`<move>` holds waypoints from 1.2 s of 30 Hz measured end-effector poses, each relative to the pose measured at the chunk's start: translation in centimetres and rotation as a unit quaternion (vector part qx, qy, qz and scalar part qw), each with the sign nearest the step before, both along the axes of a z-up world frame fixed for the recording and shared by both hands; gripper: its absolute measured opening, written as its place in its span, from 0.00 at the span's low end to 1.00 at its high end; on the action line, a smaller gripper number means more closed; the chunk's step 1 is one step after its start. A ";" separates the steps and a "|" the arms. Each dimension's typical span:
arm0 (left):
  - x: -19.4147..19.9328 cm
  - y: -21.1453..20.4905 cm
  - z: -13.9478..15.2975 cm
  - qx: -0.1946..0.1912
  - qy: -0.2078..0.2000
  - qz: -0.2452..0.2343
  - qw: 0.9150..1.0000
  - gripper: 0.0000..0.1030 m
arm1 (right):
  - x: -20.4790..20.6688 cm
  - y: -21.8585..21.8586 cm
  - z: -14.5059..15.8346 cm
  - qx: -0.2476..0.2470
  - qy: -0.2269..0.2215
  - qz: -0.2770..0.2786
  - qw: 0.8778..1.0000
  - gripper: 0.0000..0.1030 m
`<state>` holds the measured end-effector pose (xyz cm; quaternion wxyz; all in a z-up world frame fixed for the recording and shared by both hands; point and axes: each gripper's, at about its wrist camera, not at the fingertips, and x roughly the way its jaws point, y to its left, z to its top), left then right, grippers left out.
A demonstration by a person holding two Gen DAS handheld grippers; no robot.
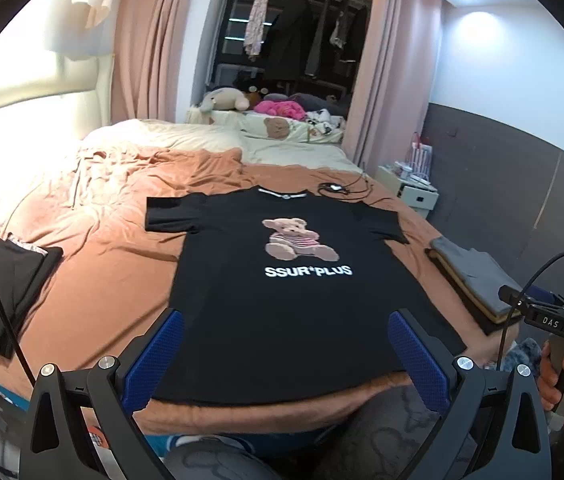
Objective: Fold small clothes
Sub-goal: 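Move the left gripper down to the sleeve side of the T-shirt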
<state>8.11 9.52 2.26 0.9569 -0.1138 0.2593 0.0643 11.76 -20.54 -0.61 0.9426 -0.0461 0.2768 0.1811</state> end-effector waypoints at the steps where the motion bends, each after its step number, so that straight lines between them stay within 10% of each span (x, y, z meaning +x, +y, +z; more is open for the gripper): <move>1: 0.4 0.4 0.0 -0.001 0.002 0.004 1.000 0.99 | 0.5 0.1 0.0 0.000 0.001 0.000 1.000 1.00; 36: 19.0 21.9 -1.6 -0.076 0.056 0.079 0.992 0.89 | 21.5 15.2 1.6 -0.033 0.047 0.114 0.992 1.00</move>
